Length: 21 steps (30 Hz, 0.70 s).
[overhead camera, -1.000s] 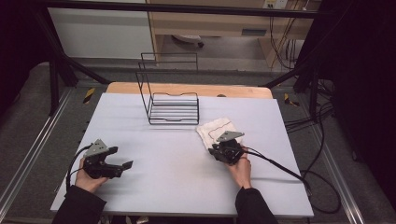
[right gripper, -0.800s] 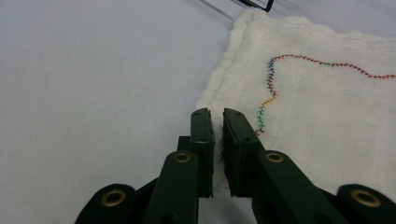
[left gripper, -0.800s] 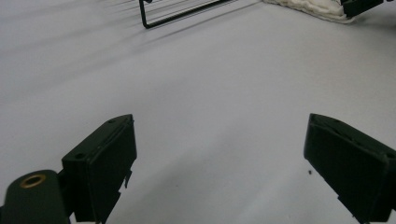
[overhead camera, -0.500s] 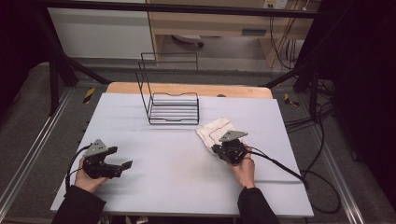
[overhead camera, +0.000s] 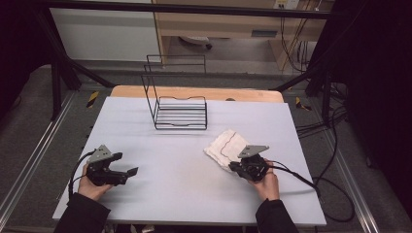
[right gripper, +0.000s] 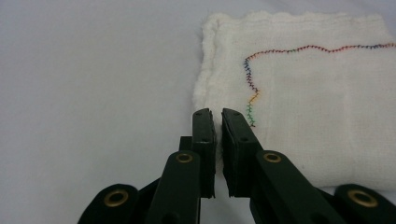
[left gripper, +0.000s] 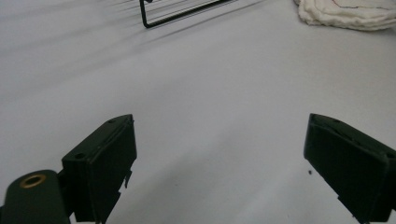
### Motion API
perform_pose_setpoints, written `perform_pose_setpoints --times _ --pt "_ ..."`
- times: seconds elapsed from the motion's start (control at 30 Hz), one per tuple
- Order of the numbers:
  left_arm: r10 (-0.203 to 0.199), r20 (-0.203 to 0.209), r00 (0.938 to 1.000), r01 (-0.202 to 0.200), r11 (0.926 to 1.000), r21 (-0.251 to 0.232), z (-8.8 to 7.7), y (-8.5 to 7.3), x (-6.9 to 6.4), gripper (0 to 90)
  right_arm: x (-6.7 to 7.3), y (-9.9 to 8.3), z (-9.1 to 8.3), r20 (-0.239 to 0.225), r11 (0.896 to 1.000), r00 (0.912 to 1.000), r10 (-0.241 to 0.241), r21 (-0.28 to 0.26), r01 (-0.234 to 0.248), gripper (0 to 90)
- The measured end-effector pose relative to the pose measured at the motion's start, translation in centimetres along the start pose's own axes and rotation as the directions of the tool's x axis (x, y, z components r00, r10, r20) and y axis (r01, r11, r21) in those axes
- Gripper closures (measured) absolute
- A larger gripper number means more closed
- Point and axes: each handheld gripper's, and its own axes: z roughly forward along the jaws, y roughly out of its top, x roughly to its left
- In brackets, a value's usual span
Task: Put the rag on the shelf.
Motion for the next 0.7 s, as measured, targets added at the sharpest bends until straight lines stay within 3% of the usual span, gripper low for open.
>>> perform_pose_setpoints --times 0.2,0.3,0.33,0.47,0.63,0.67,0.7 --pt "0.001 -0.001 1.0 -0.001 1.0 0.006 0.0 0.1 -0.1 9.3 0.0 -0.9 -0.3 -0.026 0.999 0.9989 0.038 0.004 -0.038 78.8" --pt "-0.003 -0.002 1.0 0.003 0.9999 0.01 0.1 0.4 -0.4 9.2 0.1 -0.9 -0.4 -0.042 0.998 0.9978 0.05 -0.021 -0.051 68.4" --pt "-0.005 -0.003 1.0 0.005 0.9999 0.011 0.2 0.5 -0.5 9.1 0.1 -0.8 -0.6 -0.048 0.997 0.9975 0.052 -0.056 -0.054 60.6" --pt "-0.009 -0.001 1.0 0.009 0.9999 0.01 0.5 0.9 -1.1 8.9 -0.2 -0.8 -1.2 -0.022 0.995 0.9978 0.063 -0.082 -0.065 52.8" --pt "0.001 0.009 1.0 -0.002 0.9997 0.024 1.4 1.8 -2.3 8.7 -1.1 -1.4 -2.1 0.002 0.981 0.9889 0.148 -0.128 -0.147 32.7" --pt "0.001 0.009 1.0 -0.002 0.9997 0.024 1.4 1.8 -2.3 8.6 -1.1 -1.4 -2.1 0.002 0.981 0.9889 0.148 -0.128 -0.147 32.7" --pt "0.002 0.01 0.9999 -0.003 0.9996 0.027 1.7 2.0 -2.5 8.6 -1.3 -1.6 -2.3 0.013 0.977 0.985 0.172 -0.132 -0.169 26.1"
